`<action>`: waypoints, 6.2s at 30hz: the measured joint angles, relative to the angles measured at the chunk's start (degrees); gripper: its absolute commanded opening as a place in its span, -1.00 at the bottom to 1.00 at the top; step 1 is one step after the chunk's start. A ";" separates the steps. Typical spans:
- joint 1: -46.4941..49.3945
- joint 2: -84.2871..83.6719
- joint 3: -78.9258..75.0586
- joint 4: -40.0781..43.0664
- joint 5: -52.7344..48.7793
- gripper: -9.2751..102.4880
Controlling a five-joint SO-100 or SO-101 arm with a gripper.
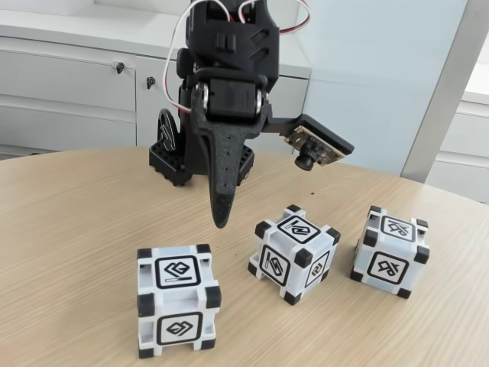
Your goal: Stack cubes from left to right.
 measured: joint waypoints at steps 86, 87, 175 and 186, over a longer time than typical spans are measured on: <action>-43.51 -92.20 -80.07 17.75 -1.14 -0.25; -44.12 -93.43 -80.42 18.02 -1.14 -0.23; -44.82 -111.71 -81.47 18.98 -12.66 -0.60; -30.15 -81.83 -81.39 23.38 -18.46 -0.59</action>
